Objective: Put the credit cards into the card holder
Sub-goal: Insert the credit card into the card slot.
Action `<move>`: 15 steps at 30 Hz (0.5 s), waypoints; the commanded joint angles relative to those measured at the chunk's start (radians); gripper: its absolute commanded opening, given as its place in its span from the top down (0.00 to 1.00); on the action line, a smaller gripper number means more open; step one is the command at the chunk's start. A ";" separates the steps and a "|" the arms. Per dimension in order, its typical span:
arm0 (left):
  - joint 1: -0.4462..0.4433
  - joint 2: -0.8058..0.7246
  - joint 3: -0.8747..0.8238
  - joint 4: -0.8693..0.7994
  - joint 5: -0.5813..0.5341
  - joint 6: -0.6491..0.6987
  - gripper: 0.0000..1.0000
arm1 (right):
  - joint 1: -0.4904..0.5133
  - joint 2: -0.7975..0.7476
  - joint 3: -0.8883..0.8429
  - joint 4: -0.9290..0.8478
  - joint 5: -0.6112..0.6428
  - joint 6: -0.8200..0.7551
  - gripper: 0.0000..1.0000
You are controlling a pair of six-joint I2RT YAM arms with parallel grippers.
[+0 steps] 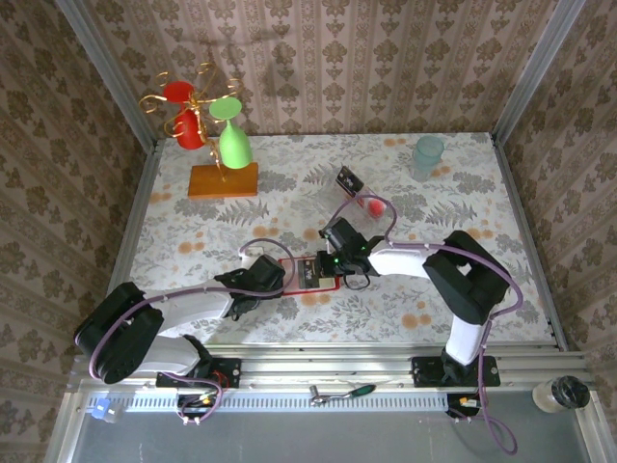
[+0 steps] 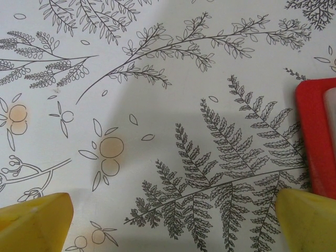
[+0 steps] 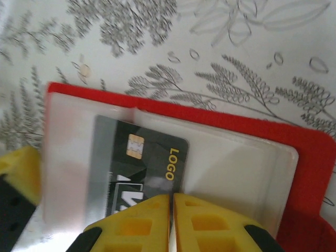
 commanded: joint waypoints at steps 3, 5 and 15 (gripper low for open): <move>0.010 0.016 -0.008 0.003 0.000 -0.003 0.00 | 0.033 0.055 0.058 -0.041 -0.017 -0.015 0.88; 0.009 0.023 -0.004 0.005 0.002 0.001 0.00 | 0.045 0.070 0.072 -0.045 -0.017 -0.013 0.88; 0.011 0.018 0.011 -0.009 0.005 0.007 0.00 | 0.076 0.095 0.144 -0.066 -0.041 -0.004 0.91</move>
